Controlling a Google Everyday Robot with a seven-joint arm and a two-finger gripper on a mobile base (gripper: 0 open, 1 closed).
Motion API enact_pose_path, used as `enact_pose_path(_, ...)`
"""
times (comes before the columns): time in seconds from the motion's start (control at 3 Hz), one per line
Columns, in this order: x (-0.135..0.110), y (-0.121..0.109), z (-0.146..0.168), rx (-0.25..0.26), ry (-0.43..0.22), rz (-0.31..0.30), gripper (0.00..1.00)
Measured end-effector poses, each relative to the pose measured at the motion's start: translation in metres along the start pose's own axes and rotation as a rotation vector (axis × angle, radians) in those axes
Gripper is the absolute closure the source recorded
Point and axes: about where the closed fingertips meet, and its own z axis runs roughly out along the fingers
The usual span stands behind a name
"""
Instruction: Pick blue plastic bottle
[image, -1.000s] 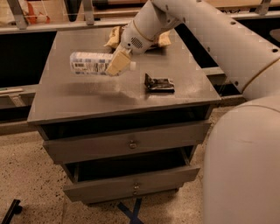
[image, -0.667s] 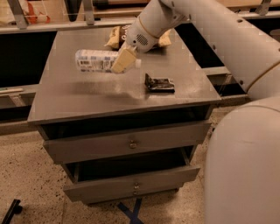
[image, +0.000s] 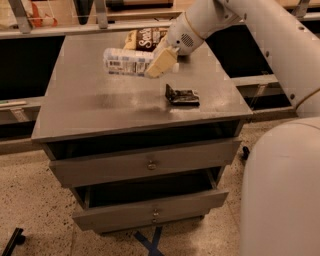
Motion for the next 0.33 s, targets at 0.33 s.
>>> enact_pose_path(0.33, 0.0, 0.0, 0.0001, 0.0, 0.0, 0.0, 1.0)
